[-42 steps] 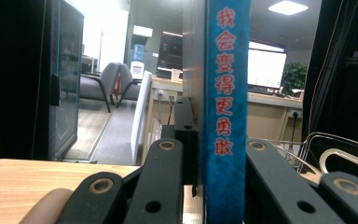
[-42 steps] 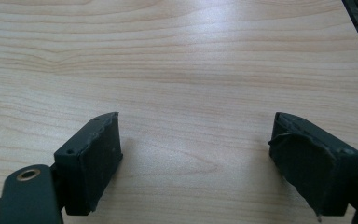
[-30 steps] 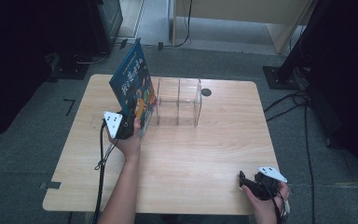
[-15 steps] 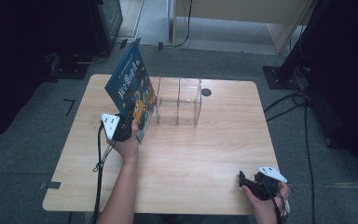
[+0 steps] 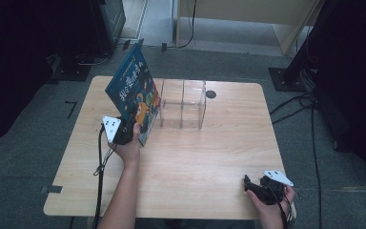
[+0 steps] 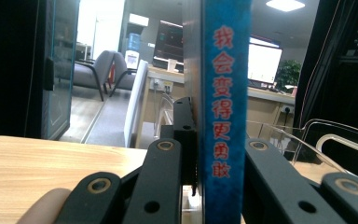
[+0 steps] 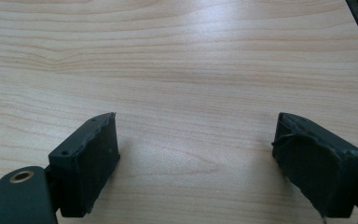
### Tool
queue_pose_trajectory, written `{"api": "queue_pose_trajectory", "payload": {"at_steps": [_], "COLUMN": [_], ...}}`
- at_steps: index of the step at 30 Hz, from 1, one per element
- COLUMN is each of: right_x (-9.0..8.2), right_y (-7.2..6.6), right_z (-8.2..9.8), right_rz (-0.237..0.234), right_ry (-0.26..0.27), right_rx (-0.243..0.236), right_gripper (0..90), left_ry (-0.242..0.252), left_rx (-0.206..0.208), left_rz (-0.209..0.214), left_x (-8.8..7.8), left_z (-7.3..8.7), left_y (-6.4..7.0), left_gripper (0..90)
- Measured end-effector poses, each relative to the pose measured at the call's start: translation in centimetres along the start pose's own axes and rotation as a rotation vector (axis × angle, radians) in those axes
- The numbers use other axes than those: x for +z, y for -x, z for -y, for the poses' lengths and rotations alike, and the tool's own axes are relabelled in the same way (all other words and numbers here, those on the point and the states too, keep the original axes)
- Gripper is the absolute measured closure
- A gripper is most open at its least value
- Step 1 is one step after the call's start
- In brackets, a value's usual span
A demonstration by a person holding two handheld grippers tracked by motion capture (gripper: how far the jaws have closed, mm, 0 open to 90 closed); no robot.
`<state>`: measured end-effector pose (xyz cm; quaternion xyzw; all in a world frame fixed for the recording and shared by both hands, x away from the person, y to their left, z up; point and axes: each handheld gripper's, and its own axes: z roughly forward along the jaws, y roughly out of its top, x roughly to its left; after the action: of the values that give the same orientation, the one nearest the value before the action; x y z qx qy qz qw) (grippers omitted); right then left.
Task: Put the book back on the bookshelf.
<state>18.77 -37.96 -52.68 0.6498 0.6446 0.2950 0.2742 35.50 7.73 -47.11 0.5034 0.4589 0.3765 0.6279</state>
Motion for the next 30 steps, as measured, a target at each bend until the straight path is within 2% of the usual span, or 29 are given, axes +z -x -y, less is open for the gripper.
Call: {"api": "queue_pose_trajectory", "payload": {"at_steps": [8,17,30], "right_x": [0.00,0.00,0.00], "right_y": [0.00,0.00,0.00], "right_z": [0.00,0.00,0.00], "right_rz": [0.001,0.001,0.001], "right_ry": [0.000,0.000,0.000], "right_rx": [0.000,0.000,0.000], "right_gripper": [13.4,13.5,13.5], "left_ry": [-0.008,-0.013,-0.015], "left_rx": [0.001,0.009,-0.008], "left_rz": [0.011,-0.003,0.005], "left_x": [-0.04,-0.11,-0.32], "left_z": [0.11,0.09,0.30], "left_y": [-0.14,-0.19,-0.04], "left_gripper": [79.7,79.3,76.0]}}
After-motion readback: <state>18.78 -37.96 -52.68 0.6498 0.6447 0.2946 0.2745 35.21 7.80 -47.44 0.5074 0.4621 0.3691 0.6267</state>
